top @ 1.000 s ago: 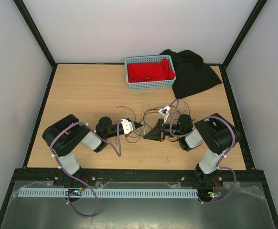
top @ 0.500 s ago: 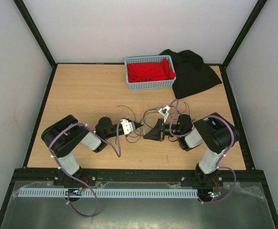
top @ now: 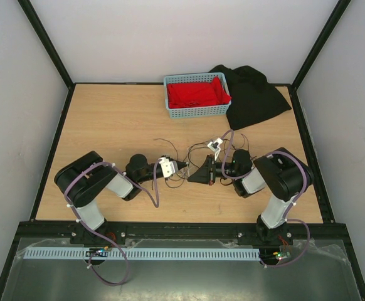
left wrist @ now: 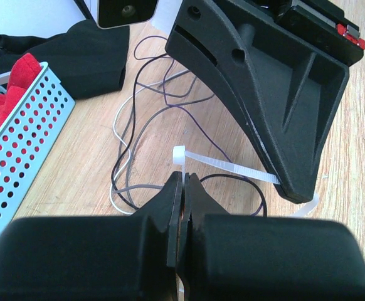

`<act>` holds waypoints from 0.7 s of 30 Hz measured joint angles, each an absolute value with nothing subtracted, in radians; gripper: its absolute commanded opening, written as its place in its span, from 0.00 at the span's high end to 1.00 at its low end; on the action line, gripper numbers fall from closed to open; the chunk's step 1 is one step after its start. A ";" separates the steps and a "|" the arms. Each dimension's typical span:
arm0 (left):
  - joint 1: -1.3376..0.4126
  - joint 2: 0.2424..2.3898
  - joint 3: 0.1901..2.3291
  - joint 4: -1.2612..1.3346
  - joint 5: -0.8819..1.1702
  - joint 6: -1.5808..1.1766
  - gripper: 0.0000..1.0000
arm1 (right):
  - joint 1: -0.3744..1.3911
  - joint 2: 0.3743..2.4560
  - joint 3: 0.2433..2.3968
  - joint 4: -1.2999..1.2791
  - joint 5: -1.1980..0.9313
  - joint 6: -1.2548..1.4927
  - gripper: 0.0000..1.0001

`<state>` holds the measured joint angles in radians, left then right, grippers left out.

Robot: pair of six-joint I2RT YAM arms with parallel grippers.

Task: Zip-tie the wires
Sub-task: Tie the cable at the center of the board.

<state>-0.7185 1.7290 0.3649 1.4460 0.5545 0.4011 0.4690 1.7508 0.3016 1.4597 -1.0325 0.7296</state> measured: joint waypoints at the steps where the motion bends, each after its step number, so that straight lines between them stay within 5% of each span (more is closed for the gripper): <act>1: -0.720 1.729 0.365 1.446 0.553 0.401 1.00 | 0.470 1.752 0.302 1.460 -1.032 0.730 1.00; 21: -0.723 1.721 0.359 1.446 0.538 0.408 1.00 | 0.471 1.761 0.307 1.432 -1.028 0.713 1.00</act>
